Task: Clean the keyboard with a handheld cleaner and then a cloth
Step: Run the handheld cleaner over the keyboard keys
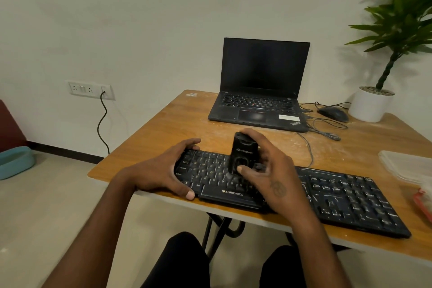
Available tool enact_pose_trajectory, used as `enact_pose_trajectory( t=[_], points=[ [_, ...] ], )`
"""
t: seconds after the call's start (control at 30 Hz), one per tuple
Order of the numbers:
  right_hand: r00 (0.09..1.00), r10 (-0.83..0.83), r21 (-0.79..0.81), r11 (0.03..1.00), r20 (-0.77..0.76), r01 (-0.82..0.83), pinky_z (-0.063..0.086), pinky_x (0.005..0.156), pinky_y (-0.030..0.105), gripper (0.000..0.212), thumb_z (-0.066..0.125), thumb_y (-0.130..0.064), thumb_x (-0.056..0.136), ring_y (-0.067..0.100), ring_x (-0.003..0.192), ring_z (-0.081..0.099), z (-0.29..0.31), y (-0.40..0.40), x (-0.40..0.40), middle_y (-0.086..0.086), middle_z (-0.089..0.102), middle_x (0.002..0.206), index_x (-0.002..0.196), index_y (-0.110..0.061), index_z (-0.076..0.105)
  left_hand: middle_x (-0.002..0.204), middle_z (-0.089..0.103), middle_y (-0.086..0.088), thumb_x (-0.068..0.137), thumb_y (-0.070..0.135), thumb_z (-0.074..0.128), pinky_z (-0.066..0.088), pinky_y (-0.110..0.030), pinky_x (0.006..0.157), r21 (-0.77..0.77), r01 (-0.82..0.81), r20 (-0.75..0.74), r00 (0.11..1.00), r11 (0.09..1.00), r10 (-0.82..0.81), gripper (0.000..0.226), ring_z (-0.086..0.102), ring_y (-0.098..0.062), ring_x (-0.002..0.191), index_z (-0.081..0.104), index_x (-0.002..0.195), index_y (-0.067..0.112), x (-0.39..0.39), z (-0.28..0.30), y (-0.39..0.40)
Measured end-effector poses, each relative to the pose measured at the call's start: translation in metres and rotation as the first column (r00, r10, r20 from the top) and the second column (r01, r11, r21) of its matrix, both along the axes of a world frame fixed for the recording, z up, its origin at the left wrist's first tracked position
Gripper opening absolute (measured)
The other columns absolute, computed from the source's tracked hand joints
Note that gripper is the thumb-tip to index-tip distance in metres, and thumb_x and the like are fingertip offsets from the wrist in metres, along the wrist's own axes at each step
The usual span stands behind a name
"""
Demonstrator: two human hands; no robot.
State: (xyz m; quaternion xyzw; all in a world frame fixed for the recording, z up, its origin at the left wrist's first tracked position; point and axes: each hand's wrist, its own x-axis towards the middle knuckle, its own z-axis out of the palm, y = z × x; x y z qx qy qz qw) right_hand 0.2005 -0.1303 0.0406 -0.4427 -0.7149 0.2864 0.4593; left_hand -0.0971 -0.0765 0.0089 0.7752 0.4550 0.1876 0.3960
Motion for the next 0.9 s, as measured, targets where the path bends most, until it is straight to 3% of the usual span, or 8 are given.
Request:
enact_pose_trajectory(
  t=[0.07,0.13,0.27,0.4,0.73,0.9],
  points=[
    [1.000,-0.017,-0.002,1.000,0.018,0.017,0.055,0.058,0.015,0.077,0.073,-0.003,0.086,-0.022,0.087,0.059,0.001,-0.003,0.012,-0.027,0.051,0.104,0.136,-0.056,0.044,0.156,0.033,0.023,0.058,0.046,0.099,0.046,-0.024,0.112,-0.001,-0.001,0.002,1.000,1.000,0.001,0.130,0.043,0.002,0.139,0.014,0.156,0.062,0.000,0.000,0.000],
    [0.999,-0.034,-0.001,0.999,0.039,0.034,0.056,0.058,0.018,0.078,0.074,-0.006,0.086,-0.024,0.086,0.058,0.001,-0.003,0.013,-0.028,0.051,0.103,0.139,-0.054,0.044,0.156,0.033,0.023,0.058,0.046,0.099,0.046,-0.024,0.112,0.002,-0.006,0.001,1.000,1.000,0.006,0.130,0.043,0.002,0.139,0.014,0.155,0.062,-0.001,-0.001,0.001],
    [0.994,-0.011,0.036,0.999,0.112,0.007,0.059,0.066,0.020,0.076,0.072,-0.013,0.089,-0.009,0.084,0.063,0.001,-0.004,-0.015,-0.027,0.057,0.101,0.141,-0.058,0.039,0.157,0.033,0.021,0.058,0.047,0.099,0.048,-0.030,0.114,0.001,-0.002,0.004,1.000,1.000,0.002,0.129,0.044,-0.003,0.140,0.014,0.155,0.064,0.000,-0.001,0.000],
    [0.982,0.021,0.070,0.997,0.190,-0.034,0.062,0.071,0.029,0.073,0.069,-0.015,0.092,0.004,0.091,0.066,0.001,-0.006,-0.036,-0.013,0.066,0.113,0.138,-0.062,0.037,0.156,0.035,0.018,0.059,0.048,0.099,0.047,-0.038,0.116,0.001,-0.006,-0.003,1.000,1.000,0.006,0.129,0.045,-0.006,0.140,0.015,0.155,0.063,0.001,0.001,-0.001],
    [0.966,-0.119,0.069,0.992,0.231,0.106,0.060,0.062,0.022,0.079,0.072,-0.013,0.089,0.001,0.076,0.066,0.006,-0.010,0.006,-0.029,0.054,0.091,0.141,-0.061,0.037,0.158,0.031,0.022,0.059,0.048,0.098,0.044,-0.031,0.117,0.006,0.000,-0.015,1.000,1.000,0.000,0.129,0.041,-0.003,0.142,0.013,0.156,0.062,-0.001,-0.001,0.001],
    [0.952,-0.103,0.131,0.989,0.288,0.067,0.056,0.070,0.020,0.078,0.070,-0.020,0.092,0.001,0.089,0.061,0.004,-0.008,-0.025,-0.018,0.061,0.104,0.142,-0.062,0.028,0.158,0.031,0.021,0.058,0.050,0.099,0.046,-0.037,0.117,0.001,-0.002,-0.006,1.000,1.000,0.002,0.129,0.042,-0.006,0.142,0.014,0.154,0.065,-0.001,-0.001,0.000]
  ],
)
